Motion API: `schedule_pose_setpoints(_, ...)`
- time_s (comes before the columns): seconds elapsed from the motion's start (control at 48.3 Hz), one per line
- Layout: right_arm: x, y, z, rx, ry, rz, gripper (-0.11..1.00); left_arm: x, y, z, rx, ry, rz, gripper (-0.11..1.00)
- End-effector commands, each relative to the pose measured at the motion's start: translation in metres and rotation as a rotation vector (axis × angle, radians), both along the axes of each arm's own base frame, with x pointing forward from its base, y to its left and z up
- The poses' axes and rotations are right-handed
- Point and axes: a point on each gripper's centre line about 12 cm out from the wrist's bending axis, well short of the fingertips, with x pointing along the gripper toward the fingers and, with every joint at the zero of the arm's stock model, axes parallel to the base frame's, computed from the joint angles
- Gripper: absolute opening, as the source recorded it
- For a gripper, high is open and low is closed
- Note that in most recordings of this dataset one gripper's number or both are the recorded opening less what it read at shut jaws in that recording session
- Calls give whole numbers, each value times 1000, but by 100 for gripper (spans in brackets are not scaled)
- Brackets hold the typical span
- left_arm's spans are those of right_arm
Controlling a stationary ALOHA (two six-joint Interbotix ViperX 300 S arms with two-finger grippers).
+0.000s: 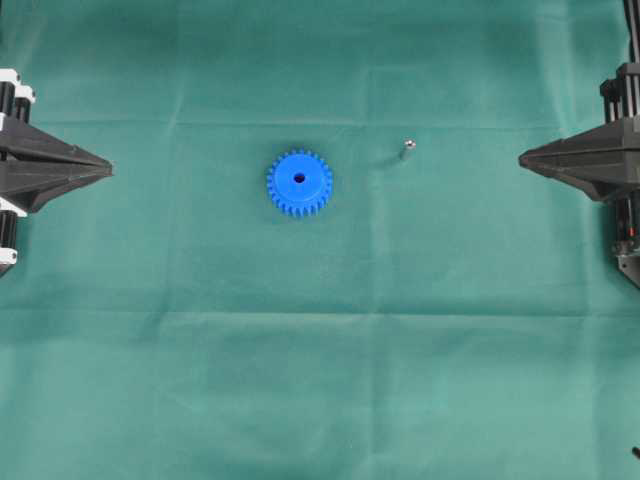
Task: Insert the shaft placed at a random location into the center hole of the medium gear at another random location.
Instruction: 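Move the right gripper toward the silver shaft beside the blue gear, then lower the right gripper over the silver shaft and close on it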
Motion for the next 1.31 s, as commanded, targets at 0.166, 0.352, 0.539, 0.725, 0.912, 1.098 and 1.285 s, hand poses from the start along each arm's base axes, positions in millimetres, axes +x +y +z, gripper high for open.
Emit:
schedule_pose_setpoints(0.166, 7, -7, 1, -1, 18, -32, 1, 3, 1, 11, 7, -21, 7, 0)
schedule_pose_setpoints(0.352, 15, -12, -5, 5, 55, -54, 1, 3, 1, 10, 9, -17, 6, 0)
schedule_pose_setpoints(0.539, 29, -23, -25, 27, 135, -103, 1, 3, 1, 11, 9, -17, 7, 0)
schedule_pose_setpoints(0.725, 46, -39, -50, 48, 229, -162, 6, 3, 1, 11, 9, -14, 7, 0)
schedule_pose_setpoints(0.912, 67, -58, -84, 74, 365, -221, 52, 3, 1, 9, 9, 0, 7, 0)
schedule_pose_setpoints(1.098, 82, -75, -125, 92, 483, -265, 92, 3, 1, 8, 9, 8, 7, 0)
schedule_pose_setpoints(1.285, 94, -83, -155, 110, 533, -288, 85, 3, 1, 6, 9, 20, 7, 0)
